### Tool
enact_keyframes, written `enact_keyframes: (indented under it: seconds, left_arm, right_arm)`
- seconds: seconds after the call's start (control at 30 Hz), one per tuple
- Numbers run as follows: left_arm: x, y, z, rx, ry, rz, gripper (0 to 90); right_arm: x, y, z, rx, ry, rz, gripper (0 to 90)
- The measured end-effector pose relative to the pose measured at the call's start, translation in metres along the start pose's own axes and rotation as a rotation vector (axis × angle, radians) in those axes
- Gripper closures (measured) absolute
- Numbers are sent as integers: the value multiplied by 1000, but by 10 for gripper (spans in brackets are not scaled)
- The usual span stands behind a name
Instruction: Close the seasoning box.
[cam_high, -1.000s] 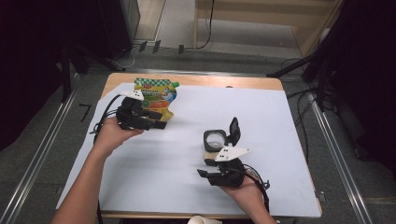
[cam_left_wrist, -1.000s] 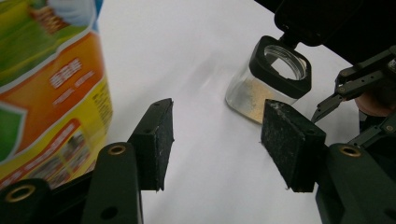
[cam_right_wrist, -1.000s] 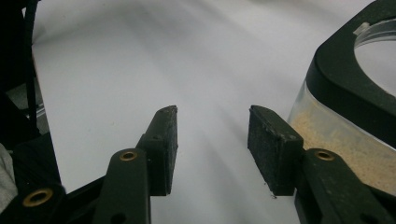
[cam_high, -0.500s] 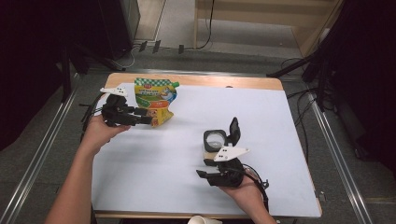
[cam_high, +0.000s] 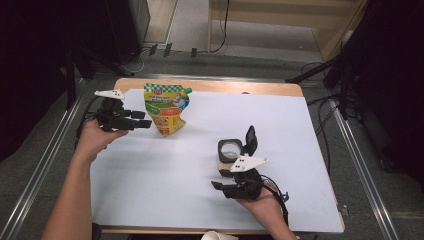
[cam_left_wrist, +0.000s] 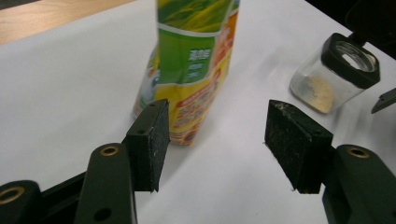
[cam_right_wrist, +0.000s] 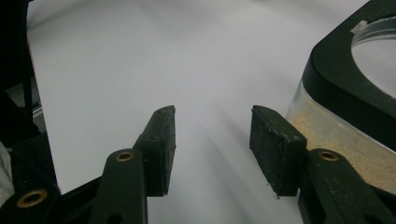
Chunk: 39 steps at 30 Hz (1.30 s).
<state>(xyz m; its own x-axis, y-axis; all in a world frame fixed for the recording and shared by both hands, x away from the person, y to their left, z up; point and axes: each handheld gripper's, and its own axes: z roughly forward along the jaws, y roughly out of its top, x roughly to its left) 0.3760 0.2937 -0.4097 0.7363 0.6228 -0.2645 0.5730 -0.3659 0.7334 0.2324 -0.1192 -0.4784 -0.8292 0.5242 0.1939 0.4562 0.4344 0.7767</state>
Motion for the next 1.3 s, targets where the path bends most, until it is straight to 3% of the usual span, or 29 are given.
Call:
enact_keyframes:
  seconds: [0.13, 0.23, 0.3, 0.4, 0.57, 0.77, 0.83, 0.87, 1.07, 1.2, 1.3]
  left_arm:
    - [7, 4, 5, -15, 12, -3, 379]
    - [11, 6, 10, -40, -11, -11, 378]
    - [14, 9, 17, -20, -17, -12, 369]
    - [14, 15, 25, -36, -40, -9, 371]
    - [11, 22, 37, -37, -29, 35, 505]
    - [7, 29, 49, -35, 5, 61, 534]
    - [8, 29, 51, -29, 13, 50, 546]
    - [10, 29, 51, -31, 10, 17, 540]
    - [12, 26, 52, -61, 12, -1, 610]
    - [10, 26, 53, -62, 9, 24, 628]
    - [9, 27, 54, -67, 23, 43, 662]
  right_arm:
    - [1, -1, 1, 2, 7, -1, 519]
    - [3, -1, 0, -9, 21, -24, 516]
    - [5, 0, 0, -13, 25, -40, 516]
    - [7, 0, 1, -7, 18, -46, 516]
    - [7, -1, 4, -1, 15, -36, 517]
    - [9, 4, 11, -2, 18, -55, 518]
    - [10, 9, 14, -15, 29, -47, 517]
    - [11, 10, 15, -17, 32, -46, 517]
    - [21, 25, 32, 7, 56, -76, 515]
    - [25, 36, 46, 24, 67, -96, 515]
    - [25, 44, 54, 12, 85, -84, 516]
